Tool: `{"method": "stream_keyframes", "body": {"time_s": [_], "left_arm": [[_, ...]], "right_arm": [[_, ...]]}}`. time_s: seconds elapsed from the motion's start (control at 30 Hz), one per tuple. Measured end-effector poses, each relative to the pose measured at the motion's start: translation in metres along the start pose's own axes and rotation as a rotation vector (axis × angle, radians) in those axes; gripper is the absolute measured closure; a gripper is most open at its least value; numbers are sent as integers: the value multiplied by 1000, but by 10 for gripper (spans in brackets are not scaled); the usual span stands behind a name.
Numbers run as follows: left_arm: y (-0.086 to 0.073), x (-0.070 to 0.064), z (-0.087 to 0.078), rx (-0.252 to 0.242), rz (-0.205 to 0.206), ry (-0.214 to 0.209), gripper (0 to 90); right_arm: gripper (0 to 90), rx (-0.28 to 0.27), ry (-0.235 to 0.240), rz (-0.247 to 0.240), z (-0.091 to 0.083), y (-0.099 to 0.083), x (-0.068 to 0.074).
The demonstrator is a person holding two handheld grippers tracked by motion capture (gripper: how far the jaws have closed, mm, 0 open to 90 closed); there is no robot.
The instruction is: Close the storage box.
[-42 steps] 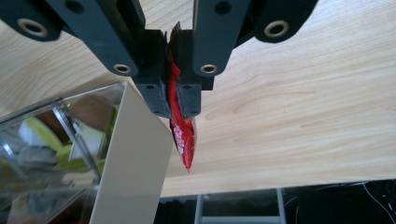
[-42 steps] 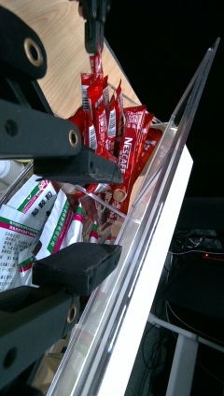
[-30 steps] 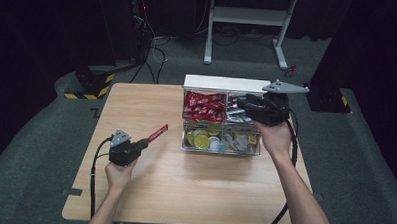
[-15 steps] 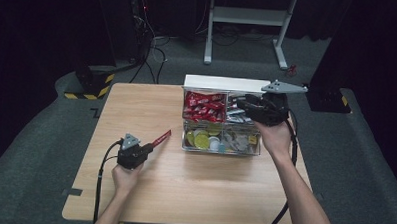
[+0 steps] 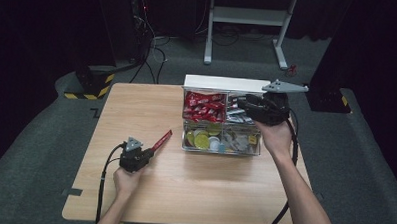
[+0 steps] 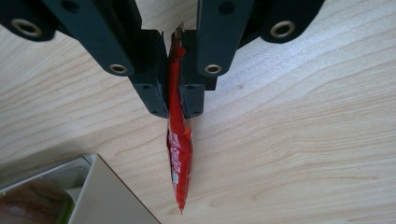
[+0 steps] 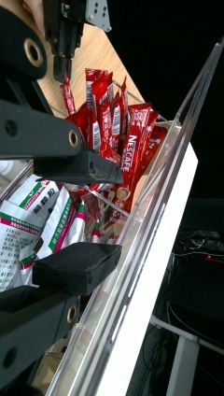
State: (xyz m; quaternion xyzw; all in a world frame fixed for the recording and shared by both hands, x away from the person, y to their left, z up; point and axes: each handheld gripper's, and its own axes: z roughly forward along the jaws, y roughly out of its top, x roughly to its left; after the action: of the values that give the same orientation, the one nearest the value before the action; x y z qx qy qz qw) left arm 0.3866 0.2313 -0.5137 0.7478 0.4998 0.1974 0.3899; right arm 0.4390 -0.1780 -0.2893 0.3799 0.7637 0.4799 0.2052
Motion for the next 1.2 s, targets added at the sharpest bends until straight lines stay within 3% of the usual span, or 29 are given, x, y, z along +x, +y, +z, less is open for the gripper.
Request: {"method": "stream_keyframes", "body": {"time_s": [0.23, 0.4, 0.6, 0.83, 0.93, 1.03, 1.2], "left_arm": [[-3, 2, 3, 27, -5, -13, 778], [-5, 2, 2, 46, -6, -10, 680], [-9, 7, -12, 2, -27, -6, 506], [-19, 25, -39, -56, -76, 6, 442], [-24, 34, -47, -58, -89, 27, 431], [-33, 38, -51, -24, -39, 127, 424], [-46, 46, -48, 21, -38, 191, 421]], "right_arm": [[586, -4, 2, 2, -2, 0, 1], [586, -4, -4, 2, -4, 0, 2], [583, -2, -9, -8, -8, 2, 2], [573, -24, -5, -7, -15, 0, 2], [570, -24, -4, -1, -17, -2, 1], [567, -28, 2, -3, -19, -5, 1], [565, -20, 7, 6, -21, -12, 0]]}}
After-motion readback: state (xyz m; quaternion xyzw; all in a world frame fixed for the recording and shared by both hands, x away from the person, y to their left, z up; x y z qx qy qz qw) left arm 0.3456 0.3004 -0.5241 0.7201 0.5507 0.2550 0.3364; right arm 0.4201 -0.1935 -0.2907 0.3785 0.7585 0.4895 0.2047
